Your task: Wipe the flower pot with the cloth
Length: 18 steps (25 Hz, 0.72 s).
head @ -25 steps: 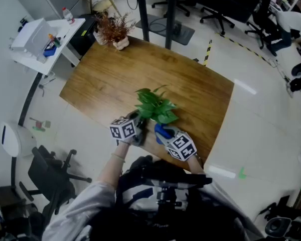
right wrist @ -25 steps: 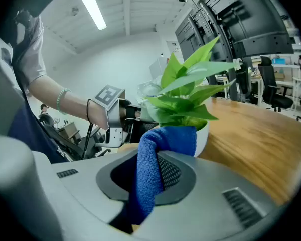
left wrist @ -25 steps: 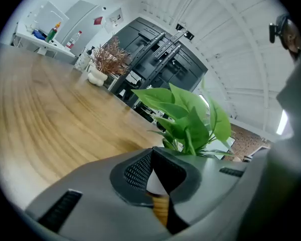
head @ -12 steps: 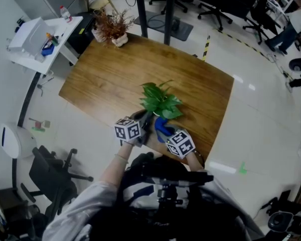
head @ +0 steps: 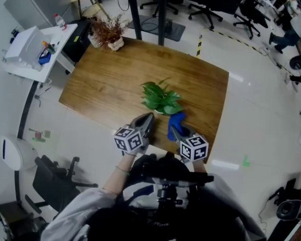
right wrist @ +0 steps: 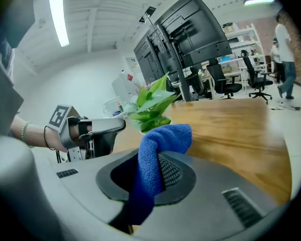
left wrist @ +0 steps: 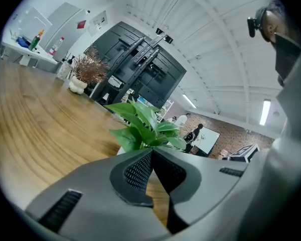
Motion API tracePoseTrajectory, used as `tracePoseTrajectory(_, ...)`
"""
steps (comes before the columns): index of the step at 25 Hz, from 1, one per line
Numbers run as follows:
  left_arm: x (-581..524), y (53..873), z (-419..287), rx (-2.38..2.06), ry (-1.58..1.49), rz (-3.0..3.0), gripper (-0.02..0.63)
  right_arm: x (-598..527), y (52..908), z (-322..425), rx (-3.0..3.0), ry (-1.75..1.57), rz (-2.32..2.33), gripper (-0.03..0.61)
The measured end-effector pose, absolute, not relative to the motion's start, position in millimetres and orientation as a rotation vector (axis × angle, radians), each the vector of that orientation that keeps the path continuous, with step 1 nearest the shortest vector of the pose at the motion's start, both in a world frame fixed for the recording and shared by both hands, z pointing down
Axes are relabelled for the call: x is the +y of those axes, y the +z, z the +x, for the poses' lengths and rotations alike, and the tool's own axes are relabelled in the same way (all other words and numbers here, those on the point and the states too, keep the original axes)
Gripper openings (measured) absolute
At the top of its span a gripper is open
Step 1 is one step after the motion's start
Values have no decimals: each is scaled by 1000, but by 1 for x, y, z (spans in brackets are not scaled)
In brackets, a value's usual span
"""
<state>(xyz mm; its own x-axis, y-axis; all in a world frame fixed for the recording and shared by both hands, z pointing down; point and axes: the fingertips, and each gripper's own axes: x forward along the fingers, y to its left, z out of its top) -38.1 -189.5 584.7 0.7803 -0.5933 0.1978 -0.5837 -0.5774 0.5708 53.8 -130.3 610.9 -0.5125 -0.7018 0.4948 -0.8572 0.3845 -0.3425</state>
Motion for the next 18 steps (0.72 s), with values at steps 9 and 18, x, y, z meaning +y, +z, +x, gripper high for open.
tracePoseTrajectory(9, -164, 574, -25, -740, 41, 2426, 8, -116, 592, 47, -2376, 856, 1549, 61)
tracePoseTrajectory(18, -144, 575, -23, -662, 90, 2480, 8, -100, 589, 46, -2336, 830, 1635, 61)
